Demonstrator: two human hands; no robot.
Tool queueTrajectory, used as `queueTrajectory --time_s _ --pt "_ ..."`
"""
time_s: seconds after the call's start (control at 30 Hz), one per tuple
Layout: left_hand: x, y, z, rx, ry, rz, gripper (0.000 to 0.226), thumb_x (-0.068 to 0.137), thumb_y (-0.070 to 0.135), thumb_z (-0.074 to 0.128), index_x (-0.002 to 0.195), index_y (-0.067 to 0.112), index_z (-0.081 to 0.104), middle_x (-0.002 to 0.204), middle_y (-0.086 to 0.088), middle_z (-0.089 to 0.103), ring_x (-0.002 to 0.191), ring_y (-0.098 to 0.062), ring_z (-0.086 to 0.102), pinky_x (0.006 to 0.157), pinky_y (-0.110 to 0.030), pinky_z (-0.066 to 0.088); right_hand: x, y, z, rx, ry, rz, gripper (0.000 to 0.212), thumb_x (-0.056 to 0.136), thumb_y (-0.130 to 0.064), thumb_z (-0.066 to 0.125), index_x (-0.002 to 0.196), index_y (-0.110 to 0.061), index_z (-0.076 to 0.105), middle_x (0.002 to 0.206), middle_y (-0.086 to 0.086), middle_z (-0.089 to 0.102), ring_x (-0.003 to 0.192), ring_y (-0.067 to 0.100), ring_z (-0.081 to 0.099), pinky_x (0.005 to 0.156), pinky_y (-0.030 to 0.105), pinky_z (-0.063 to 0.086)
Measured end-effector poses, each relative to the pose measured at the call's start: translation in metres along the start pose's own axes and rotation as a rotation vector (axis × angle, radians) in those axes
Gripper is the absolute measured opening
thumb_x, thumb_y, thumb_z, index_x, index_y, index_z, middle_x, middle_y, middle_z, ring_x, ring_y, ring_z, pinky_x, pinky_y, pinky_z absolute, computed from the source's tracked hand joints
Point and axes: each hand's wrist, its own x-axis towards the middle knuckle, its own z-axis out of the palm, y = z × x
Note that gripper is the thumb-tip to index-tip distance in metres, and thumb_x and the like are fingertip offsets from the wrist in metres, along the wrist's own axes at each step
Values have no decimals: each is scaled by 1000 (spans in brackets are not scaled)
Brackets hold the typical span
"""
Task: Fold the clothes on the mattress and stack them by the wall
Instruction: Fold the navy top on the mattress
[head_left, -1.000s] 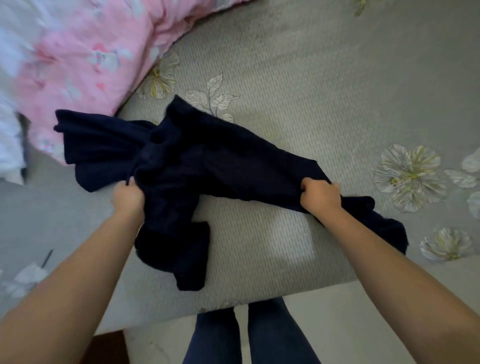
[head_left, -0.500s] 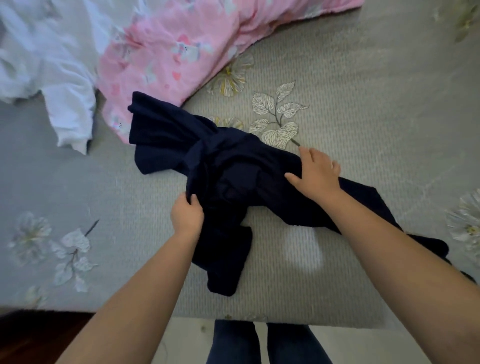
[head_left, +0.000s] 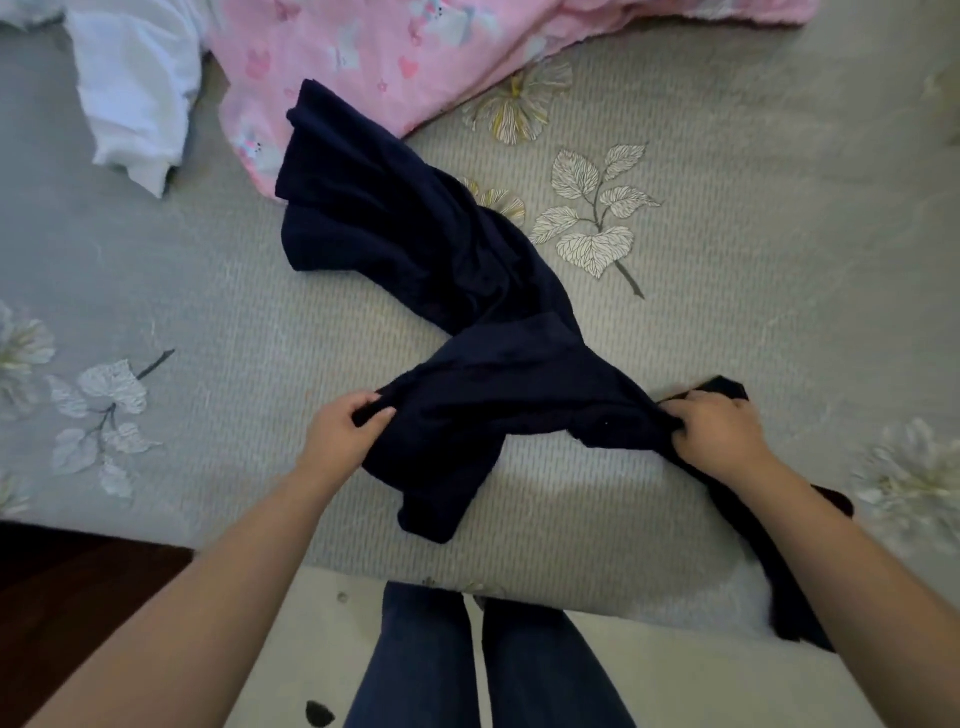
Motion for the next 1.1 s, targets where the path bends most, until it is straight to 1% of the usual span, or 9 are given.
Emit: queueTrajectory --time_s 0.1,0.23,0.3,0.4,0.63,0.77,0.87,1.0,1.1 --pt "-17 1 11 39 -6 134 23 83 2 63 106 -3 64 96 -1 55 93 -14 50 82 -15 33 -9 -12 6 -9 189 92 36 82 -7 55 118 -7 59 111 16 59 107 33 52 93 44 34" --pt "-33 -5 9 -17 -106 244 28 84 -2 60 112 -2 61 103 -2 55 97 -12 51 77 -4 34 -24 -61 3 266 627 -49 23 73 -5 67 93 7 67 79 24 64 74 40 62 67 46 47" --pt "-39 -10 4 -139 -151 182 29 88 3 55 116 9 58 105 2 54 97 -8 51 78 -3 36 -24 -96 -1 415 545 -106 22 80 -15 65 91 4 67 76 18 63 73 35 60 66 38 45" --pt "-41 -21 -8 -354 92 -65 22 96 13 43 113 18 57 106 -3 58 96 -13 53 87 -23 42 -18 -156 -2 605 398 -119 34 88 -33 57 98 -1 64 87 12 61 87 26 56 71 25 36" --pt "-30 -35 -42 -31 243 -90 25 94 7 43 112 1 59 111 -15 58 101 -25 53 85 -28 38 21 -249 4 513 56 148 76 87 -65 31 117 2 54 120 17 47 108 33 42 71 35 37" --pt "-16 -17 -52 57 176 10 25 94 6 42 114 2 58 111 -10 57 97 -15 49 79 -17 34 24 -242 6 481 -31 215 51 88 -41 53 119 0 51 119 16 47 110 32 43 85 39 47" --pt "-5 1 -49 130 103 101 27 94 6 42 116 2 56 117 -12 57 100 -11 48 82 -16 34 9 -218 17 667 66 119 18 87 -20 55 83 -3 59 101 15 50 100 28 49 70 28 37" --pt "7 27 -28 231 -1 227 28 95 7 40 119 2 55 121 -13 56 108 -18 51 87 -20 35 -41 -142 53 1295 260 117 38 88 -6 56 51 -6 48 61 -3 47 64 7 48 59 23 29" --pt "7 59 11 357 -147 425 28 93 5 43 118 0 56 119 -16 57 111 -26 52 88 -22 35 -96 -66 98 1773 360 379 50 88 6 49 45 -16 62 50 -13 60 54 -4 54 62 19 46"
